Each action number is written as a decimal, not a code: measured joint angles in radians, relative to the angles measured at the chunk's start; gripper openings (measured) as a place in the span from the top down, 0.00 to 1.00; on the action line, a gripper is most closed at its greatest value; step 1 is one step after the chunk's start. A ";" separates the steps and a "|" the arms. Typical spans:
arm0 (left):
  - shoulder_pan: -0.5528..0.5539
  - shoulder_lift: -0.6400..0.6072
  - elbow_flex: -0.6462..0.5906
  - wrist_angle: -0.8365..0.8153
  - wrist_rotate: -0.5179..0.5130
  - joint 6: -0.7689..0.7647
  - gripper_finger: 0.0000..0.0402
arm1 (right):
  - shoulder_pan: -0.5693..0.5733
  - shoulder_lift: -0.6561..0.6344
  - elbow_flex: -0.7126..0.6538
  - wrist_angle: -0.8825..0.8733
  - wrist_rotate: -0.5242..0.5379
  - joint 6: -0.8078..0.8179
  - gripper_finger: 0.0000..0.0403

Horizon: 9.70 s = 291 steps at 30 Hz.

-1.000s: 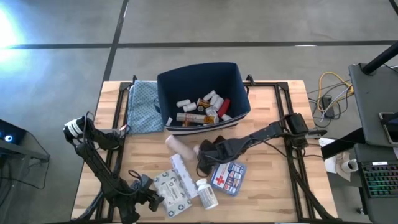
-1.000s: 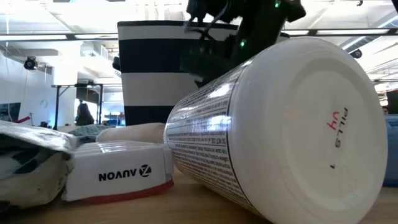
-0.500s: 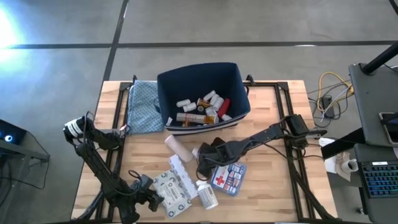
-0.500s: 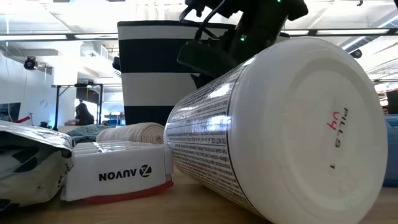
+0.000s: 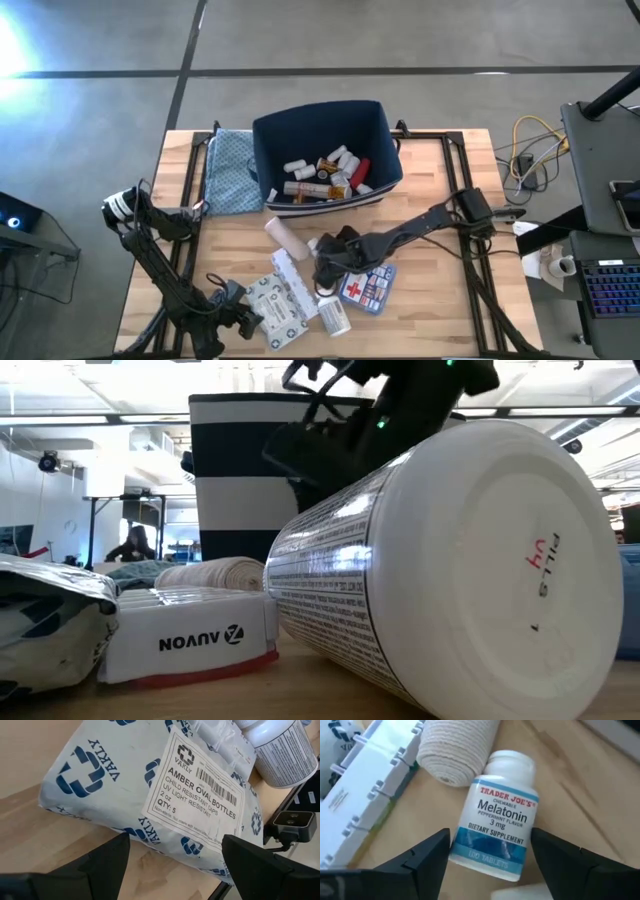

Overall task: Pick & place medical supplies in basket/bin
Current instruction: Put the blue pill bottle into the blue bin, then put the white rolled gauze into the blue bin, then put the white and yellow pill bottle into the blue bin, then put the blue first aid kit into the blue bin

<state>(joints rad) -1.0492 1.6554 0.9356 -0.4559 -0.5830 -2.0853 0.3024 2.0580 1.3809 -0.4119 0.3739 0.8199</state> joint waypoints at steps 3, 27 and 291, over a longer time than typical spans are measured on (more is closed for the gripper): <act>0.000 0.000 0.000 -0.002 0.000 0.000 0.27 | -0.003 0.034 0.004 0.005 -0.008 0.068 0.29; -0.005 0.000 0.000 -0.039 0.004 0.000 0.27 | 0.063 -0.420 0.108 0.091 0.172 -0.191 0.50; 0.018 -0.008 0.000 -0.008 0.003 0.105 0.27 | -0.121 -0.200 0.815 -1.138 -0.226 -0.053 0.09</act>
<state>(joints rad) -1.0308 1.6478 0.9356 -0.4641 -0.5803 -1.9808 0.1814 1.8584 2.1959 -1.5497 0.1474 0.7672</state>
